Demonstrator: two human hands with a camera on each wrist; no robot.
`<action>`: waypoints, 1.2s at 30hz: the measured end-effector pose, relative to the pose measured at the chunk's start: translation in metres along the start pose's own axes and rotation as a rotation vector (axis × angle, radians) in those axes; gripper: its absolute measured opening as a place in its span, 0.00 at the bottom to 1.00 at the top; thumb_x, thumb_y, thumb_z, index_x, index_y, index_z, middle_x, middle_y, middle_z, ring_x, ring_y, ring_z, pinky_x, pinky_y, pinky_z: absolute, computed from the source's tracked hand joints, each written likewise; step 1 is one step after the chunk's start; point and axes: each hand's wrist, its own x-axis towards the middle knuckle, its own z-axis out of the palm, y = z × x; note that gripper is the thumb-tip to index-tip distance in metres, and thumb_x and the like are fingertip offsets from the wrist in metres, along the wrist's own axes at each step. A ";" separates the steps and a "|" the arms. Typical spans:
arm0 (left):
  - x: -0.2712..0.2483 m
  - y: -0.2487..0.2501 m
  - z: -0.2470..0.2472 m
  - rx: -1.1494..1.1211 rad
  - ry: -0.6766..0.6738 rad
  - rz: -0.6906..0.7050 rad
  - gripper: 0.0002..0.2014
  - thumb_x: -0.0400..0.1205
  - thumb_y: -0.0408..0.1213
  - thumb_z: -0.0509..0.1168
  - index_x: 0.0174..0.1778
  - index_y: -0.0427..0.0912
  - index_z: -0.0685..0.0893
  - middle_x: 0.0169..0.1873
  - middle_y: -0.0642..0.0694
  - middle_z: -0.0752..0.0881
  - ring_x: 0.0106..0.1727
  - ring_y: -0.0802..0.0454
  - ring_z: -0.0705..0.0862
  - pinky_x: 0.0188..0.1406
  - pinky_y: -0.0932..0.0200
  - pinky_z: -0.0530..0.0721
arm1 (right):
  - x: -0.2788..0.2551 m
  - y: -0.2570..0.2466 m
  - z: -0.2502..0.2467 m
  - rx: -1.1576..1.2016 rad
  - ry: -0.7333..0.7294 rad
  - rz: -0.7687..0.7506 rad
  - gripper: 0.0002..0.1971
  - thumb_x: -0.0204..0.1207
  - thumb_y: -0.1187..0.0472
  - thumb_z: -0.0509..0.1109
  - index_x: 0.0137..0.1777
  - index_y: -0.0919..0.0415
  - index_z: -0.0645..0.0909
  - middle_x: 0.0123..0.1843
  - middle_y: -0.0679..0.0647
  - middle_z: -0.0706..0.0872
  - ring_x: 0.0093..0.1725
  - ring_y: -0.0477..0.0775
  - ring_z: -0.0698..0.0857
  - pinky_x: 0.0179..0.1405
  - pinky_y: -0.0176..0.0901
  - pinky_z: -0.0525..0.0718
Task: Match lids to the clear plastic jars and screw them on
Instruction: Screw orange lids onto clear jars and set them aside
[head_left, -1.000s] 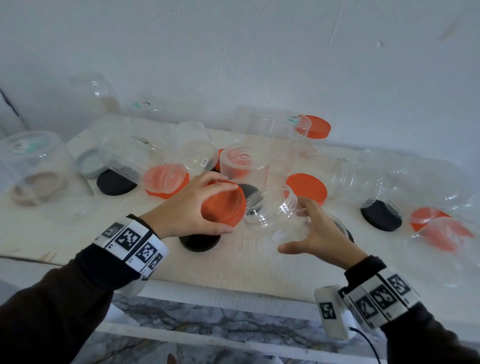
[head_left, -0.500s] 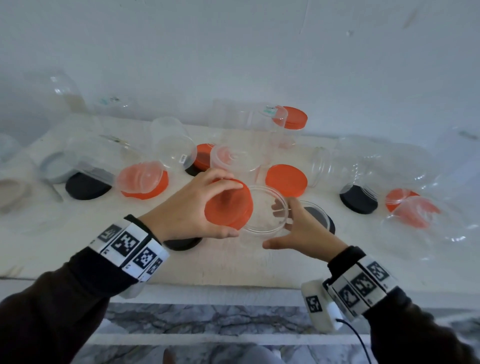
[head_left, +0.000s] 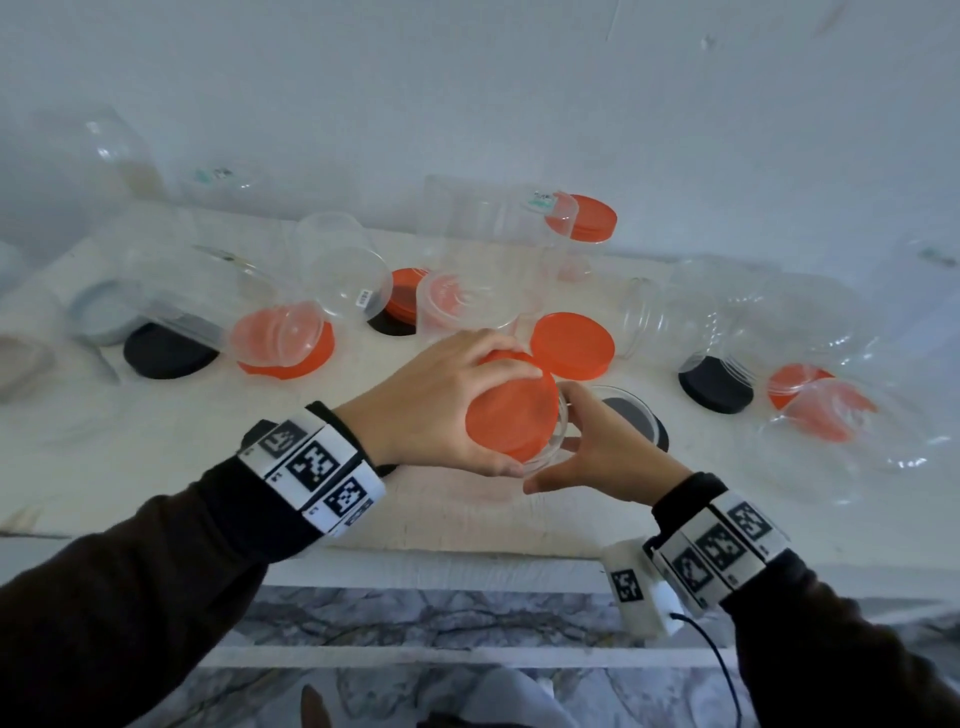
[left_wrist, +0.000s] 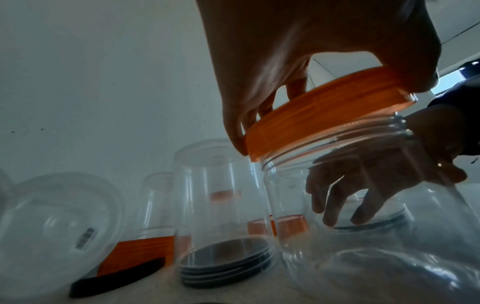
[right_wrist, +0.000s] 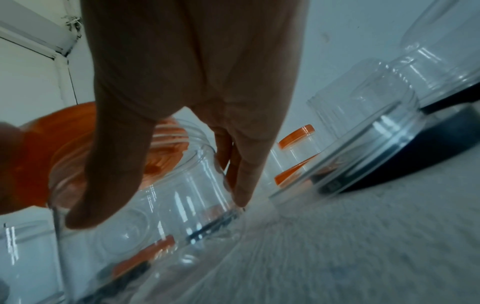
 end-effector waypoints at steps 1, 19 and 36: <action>0.004 0.001 0.001 0.011 -0.019 -0.006 0.44 0.63 0.70 0.64 0.73 0.51 0.71 0.72 0.52 0.67 0.73 0.57 0.62 0.73 0.49 0.66 | 0.000 -0.001 0.000 0.001 0.001 0.001 0.45 0.52 0.62 0.87 0.69 0.55 0.67 0.64 0.47 0.76 0.64 0.42 0.77 0.60 0.38 0.81; 0.004 -0.004 0.007 -0.293 -0.138 -0.201 0.58 0.58 0.50 0.81 0.79 0.54 0.51 0.73 0.61 0.56 0.72 0.70 0.54 0.75 0.60 0.59 | -0.004 0.005 -0.009 -0.042 0.017 0.038 0.49 0.53 0.62 0.86 0.73 0.56 0.62 0.66 0.47 0.72 0.67 0.45 0.75 0.56 0.30 0.79; 0.010 -0.025 0.027 -0.681 -0.150 -0.388 0.46 0.62 0.31 0.81 0.69 0.57 0.60 0.60 0.64 0.73 0.62 0.69 0.73 0.55 0.76 0.74 | 0.016 -0.081 -0.024 -0.965 -0.312 -0.111 0.51 0.57 0.40 0.79 0.77 0.39 0.52 0.68 0.48 0.68 0.66 0.53 0.69 0.62 0.54 0.78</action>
